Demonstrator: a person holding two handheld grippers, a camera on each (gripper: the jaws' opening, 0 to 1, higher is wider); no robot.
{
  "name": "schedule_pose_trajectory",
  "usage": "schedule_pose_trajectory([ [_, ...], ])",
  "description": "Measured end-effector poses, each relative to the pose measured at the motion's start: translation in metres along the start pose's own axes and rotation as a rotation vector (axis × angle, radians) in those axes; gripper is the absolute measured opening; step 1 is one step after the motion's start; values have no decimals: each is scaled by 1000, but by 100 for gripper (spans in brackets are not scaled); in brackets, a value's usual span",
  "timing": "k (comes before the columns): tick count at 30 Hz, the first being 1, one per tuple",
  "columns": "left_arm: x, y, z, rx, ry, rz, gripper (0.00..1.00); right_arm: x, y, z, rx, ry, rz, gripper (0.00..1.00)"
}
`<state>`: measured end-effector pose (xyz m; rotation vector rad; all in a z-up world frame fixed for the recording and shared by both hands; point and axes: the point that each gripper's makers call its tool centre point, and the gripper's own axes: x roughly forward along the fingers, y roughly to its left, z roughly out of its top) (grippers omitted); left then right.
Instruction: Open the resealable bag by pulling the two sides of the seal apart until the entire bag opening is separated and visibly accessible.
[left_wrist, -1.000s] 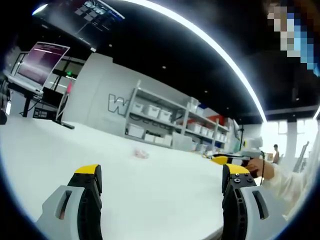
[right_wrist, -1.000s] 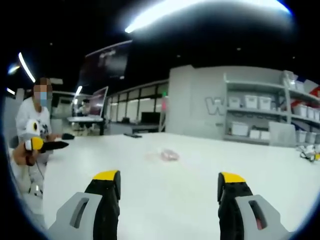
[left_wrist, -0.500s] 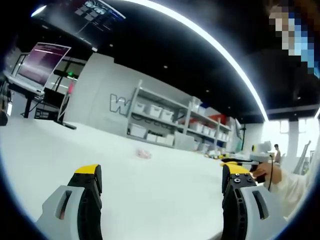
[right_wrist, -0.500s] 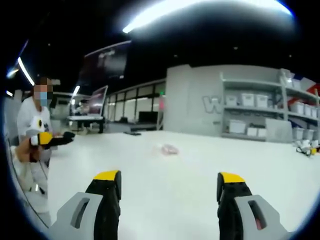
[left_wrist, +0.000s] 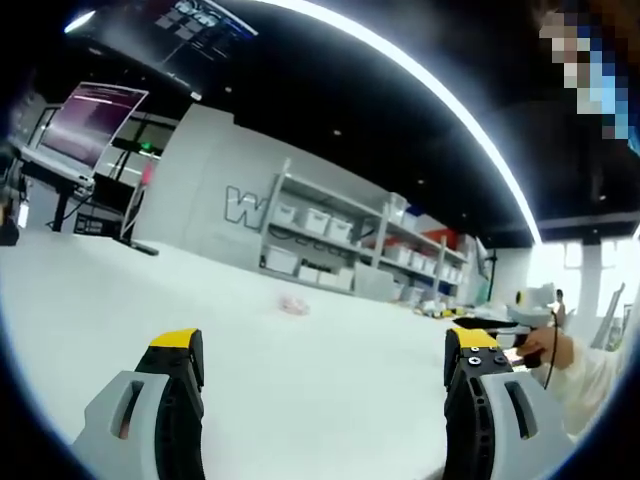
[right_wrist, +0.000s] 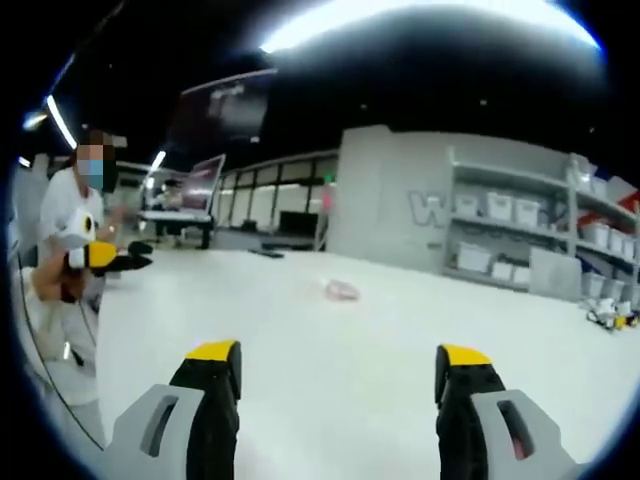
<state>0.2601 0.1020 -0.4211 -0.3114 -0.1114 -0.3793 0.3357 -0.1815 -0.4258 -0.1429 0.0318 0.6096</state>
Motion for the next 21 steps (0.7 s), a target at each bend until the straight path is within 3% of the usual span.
schedule_pose_trajectory([
  [21, 0, 13, 0, 5, -4, 28, 100, -19, 5, 8, -14, -40, -30, 83],
])
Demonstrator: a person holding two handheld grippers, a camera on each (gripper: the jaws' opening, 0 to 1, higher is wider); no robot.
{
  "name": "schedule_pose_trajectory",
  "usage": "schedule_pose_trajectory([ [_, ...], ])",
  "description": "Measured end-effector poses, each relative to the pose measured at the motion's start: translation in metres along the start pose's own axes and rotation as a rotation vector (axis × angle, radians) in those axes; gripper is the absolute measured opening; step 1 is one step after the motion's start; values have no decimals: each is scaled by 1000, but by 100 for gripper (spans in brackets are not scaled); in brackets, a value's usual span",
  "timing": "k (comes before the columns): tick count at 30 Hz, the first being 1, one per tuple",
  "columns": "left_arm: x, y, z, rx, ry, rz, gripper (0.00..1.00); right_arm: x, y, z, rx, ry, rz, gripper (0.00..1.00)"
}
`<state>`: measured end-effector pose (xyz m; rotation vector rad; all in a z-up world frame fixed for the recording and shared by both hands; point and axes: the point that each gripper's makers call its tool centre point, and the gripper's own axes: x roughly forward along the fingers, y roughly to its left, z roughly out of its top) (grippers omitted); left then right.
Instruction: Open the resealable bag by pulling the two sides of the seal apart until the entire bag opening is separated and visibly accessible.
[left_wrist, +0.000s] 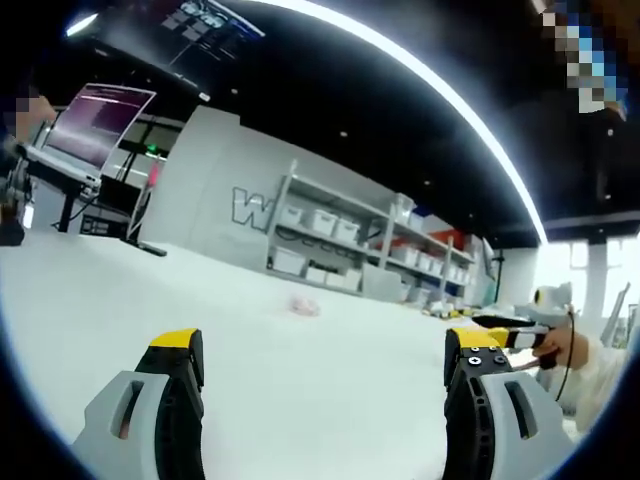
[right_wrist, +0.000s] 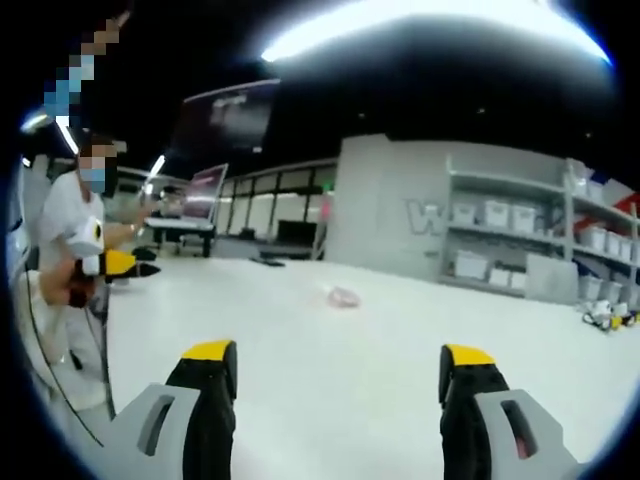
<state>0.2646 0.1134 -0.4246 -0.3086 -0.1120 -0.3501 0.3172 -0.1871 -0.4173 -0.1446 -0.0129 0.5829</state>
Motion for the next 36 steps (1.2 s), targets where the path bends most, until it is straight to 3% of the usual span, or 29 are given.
schedule_pose_trajectory([
  [19, 1, 6, 9, 12, -26, 14, 100, -18, 3, 6, 5, -24, -37, 82],
  [32, 1, 0, 21, 27, -56, 7, 100, -19, 2, 10, -2, -34, -46, 82],
  [36, 2, 2, 18, 32, -40, 11, 100, -18, 3, 10, -8, -31, -44, 82],
])
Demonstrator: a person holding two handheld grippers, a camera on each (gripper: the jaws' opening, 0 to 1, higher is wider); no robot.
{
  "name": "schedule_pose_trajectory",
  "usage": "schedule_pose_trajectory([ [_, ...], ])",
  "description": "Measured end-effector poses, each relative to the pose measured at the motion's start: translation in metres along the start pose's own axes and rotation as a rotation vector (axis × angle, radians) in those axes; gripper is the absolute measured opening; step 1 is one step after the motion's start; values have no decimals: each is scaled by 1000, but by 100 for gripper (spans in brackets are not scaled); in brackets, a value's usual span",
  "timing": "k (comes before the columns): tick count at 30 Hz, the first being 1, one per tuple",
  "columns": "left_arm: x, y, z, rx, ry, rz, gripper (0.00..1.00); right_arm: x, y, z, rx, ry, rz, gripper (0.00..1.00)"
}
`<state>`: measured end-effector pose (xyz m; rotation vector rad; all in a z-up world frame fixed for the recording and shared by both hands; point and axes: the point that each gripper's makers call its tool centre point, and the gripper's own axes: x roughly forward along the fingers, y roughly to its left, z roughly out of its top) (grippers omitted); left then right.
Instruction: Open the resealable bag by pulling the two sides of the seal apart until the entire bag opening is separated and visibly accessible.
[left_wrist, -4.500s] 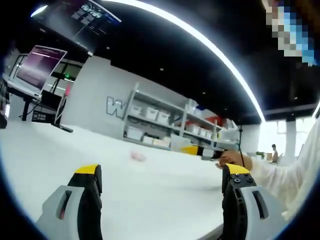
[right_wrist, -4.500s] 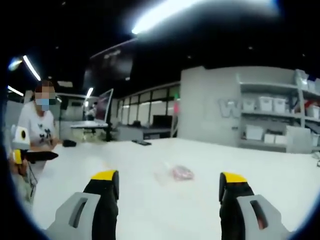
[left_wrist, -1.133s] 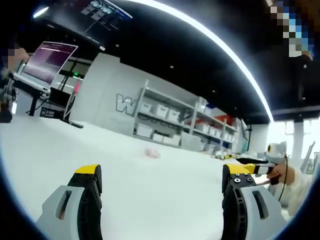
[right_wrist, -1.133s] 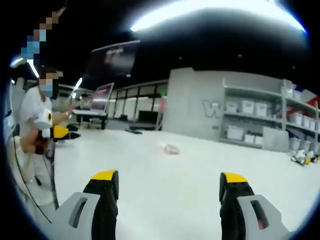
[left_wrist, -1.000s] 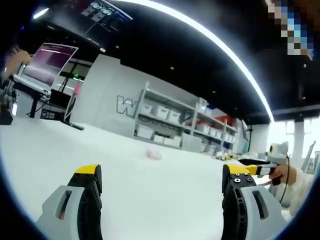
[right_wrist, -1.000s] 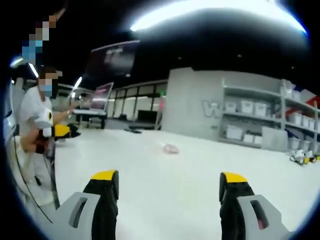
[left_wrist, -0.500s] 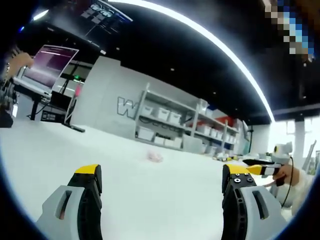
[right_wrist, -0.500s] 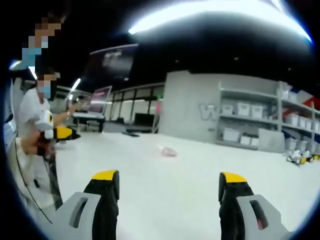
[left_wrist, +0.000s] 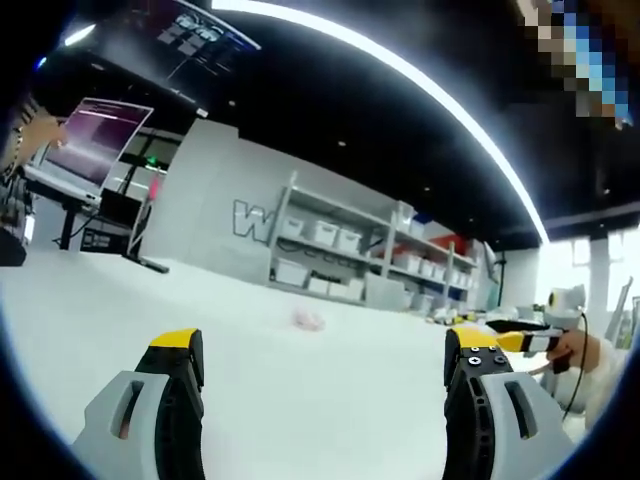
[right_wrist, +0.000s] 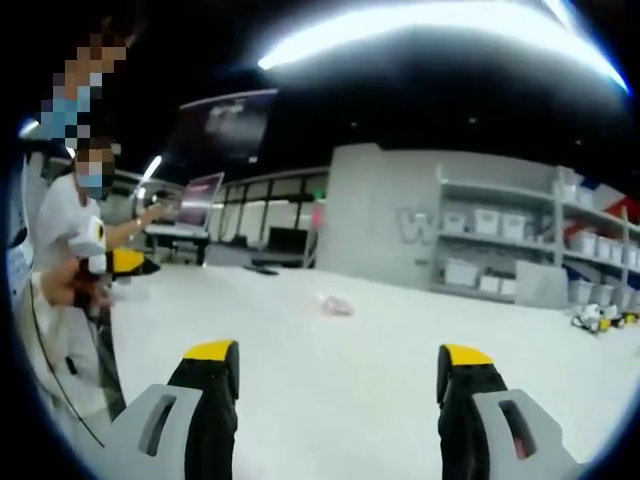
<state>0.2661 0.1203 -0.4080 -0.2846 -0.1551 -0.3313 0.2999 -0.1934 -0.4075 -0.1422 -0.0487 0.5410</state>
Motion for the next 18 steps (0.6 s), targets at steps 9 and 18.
schedule_pose_trajectory([
  [9, 0, 0, -3, -10, 4, -1, 100, -1, 1, -4, -5, 10, 1, 82],
  [18, 1, -2, -2, -10, 4, -8, 99, -3, -2, -3, -4, 9, -6, 82],
])
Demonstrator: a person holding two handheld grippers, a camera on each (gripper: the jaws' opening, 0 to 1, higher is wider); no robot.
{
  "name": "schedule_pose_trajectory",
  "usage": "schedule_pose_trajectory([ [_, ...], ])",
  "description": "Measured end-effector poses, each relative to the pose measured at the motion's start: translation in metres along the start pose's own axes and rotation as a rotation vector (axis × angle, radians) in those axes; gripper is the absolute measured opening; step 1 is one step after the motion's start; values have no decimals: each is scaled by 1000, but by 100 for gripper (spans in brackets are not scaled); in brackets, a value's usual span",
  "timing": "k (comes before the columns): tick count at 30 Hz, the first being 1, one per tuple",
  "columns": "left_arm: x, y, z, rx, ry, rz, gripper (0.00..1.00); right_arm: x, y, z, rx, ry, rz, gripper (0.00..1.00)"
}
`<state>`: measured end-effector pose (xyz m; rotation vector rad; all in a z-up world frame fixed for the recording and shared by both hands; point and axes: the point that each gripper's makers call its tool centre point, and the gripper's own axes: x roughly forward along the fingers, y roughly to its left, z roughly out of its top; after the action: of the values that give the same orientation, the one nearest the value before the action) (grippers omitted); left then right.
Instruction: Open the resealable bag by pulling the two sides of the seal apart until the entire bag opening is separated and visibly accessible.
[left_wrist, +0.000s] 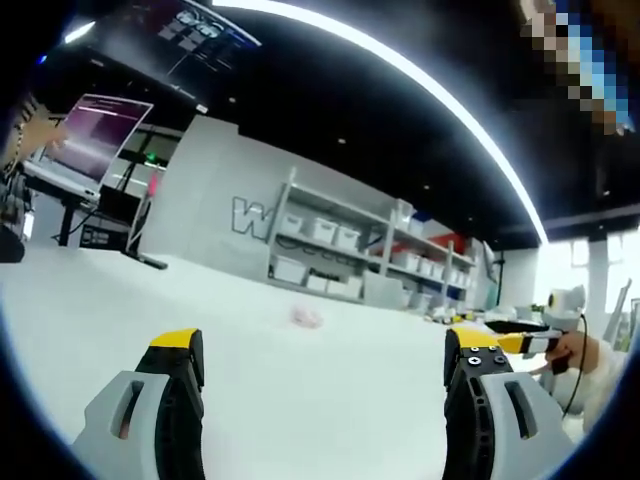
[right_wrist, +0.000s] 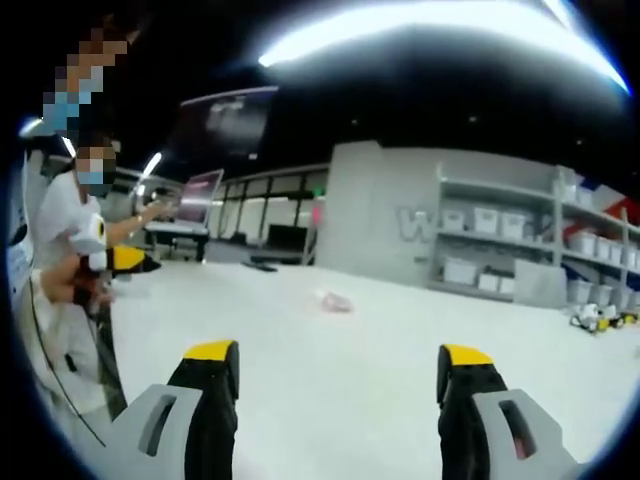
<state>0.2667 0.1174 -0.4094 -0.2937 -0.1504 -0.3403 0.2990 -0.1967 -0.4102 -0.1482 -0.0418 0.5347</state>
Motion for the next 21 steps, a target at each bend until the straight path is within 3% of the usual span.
schedule_pose_trajectory([
  [21, 0, 1, 2, -7, -5, 5, 99, -1, 2, -1, -4, 11, 9, 82],
])
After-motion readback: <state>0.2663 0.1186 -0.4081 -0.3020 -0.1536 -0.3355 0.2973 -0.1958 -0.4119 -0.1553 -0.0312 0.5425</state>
